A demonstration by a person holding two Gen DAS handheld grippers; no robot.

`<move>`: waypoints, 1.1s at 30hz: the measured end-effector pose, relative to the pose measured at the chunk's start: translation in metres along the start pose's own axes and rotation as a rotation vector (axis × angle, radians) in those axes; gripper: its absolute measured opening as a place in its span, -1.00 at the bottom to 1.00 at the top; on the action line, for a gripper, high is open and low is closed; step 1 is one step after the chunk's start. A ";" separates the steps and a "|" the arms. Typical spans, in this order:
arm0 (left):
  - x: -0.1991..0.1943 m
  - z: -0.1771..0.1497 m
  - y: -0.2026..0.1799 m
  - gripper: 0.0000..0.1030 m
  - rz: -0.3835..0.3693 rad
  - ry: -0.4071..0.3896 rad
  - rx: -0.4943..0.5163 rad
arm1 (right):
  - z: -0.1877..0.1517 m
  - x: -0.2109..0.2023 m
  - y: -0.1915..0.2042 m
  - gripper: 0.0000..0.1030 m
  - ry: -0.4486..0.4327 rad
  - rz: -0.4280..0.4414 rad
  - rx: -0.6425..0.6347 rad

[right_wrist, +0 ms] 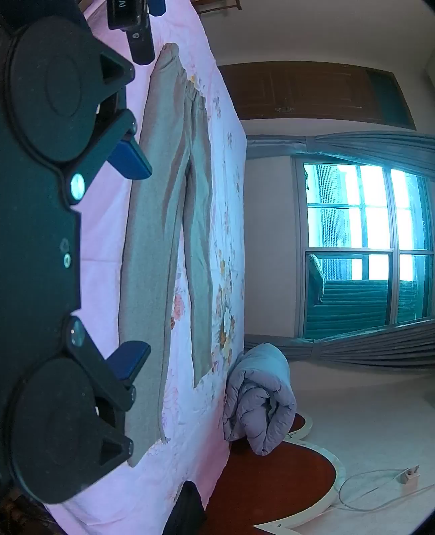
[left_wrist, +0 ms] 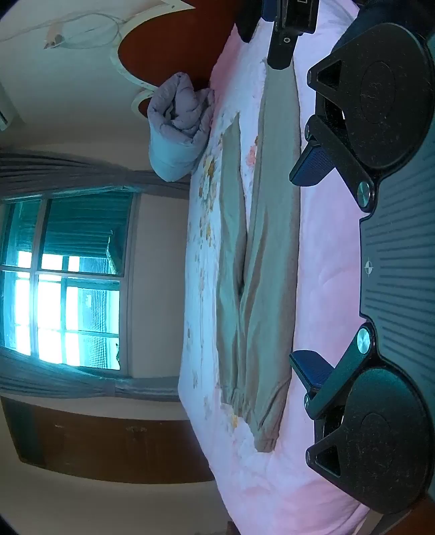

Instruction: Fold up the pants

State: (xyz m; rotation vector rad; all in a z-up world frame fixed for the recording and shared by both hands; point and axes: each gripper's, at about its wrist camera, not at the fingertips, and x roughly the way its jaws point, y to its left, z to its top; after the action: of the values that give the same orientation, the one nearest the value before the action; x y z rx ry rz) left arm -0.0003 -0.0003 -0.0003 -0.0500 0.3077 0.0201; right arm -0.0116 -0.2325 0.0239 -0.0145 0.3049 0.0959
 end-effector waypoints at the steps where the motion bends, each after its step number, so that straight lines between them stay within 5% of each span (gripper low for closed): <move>1: 0.000 0.000 0.000 1.00 0.002 0.000 -0.003 | 0.000 0.000 0.000 0.89 0.002 0.000 -0.001; 33: 0.002 0.000 -0.003 1.00 -0.006 0.013 0.022 | -0.001 0.001 0.003 0.89 -0.002 -0.004 -0.010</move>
State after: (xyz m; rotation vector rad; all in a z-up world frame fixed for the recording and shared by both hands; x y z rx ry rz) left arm 0.0021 -0.0032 -0.0011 -0.0291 0.3212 0.0103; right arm -0.0110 -0.2296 0.0229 -0.0251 0.3029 0.0936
